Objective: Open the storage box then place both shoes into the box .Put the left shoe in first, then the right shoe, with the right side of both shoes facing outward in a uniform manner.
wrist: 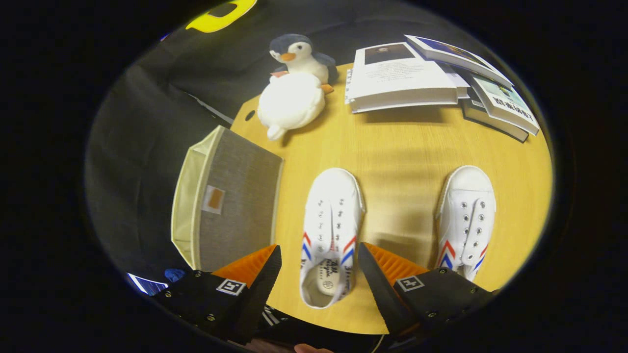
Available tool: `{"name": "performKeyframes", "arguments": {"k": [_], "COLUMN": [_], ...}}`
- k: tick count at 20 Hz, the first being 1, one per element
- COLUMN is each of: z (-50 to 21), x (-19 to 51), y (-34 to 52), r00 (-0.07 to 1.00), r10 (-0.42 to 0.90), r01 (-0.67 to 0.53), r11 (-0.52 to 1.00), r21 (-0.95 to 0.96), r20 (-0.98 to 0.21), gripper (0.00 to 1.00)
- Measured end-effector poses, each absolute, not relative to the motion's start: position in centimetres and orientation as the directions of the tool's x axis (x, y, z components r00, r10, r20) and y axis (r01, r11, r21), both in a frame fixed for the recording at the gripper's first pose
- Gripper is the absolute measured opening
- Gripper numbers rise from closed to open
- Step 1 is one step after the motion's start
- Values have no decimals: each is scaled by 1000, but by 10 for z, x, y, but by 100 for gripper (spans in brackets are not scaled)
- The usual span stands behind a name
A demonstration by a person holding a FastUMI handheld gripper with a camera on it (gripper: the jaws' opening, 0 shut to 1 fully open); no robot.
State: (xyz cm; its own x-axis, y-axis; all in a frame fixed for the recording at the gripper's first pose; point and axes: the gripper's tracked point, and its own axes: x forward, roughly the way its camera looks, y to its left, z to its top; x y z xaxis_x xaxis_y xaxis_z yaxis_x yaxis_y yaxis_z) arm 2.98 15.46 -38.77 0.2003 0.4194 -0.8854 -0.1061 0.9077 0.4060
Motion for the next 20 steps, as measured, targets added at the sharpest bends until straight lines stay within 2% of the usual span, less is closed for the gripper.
{"name": "performKeyframes", "arguments": {"k": [7, 11, 12, 13, 14, 15, 17, 18, 19, 20], "z": [-431, -449, -453, -459, -452, -451, -452, -458, -446, -437], "x": [14, 15, 17, 18, 16, 13, 10, 7, 11, 13], "y": [143, 139, 140, 144, 153, 161, 159, 160, 158, 156], "r00": [96, 42, 39, 31, 15, -4, -20, -19, -13, -12], "r10": [332, 264, 251, 247, 283, 309, 315, 318, 324, 327], "r01": [-143, -206, -228, -245, -234, -189, -105, -101, -88, -90], "r11": [938, 946, 945, 941, 934, 934, 943, 943, 942, 941], "r21": [317, 251, 236, 232, 272, 304, 315, 318, 323, 327], "r20": [-938, -964, -967, -969, -959, -951, -949, -948, -946, -945], "gripper": [95, 86, 87, 72, 69, 46, 16, 8, 7, 1]}}
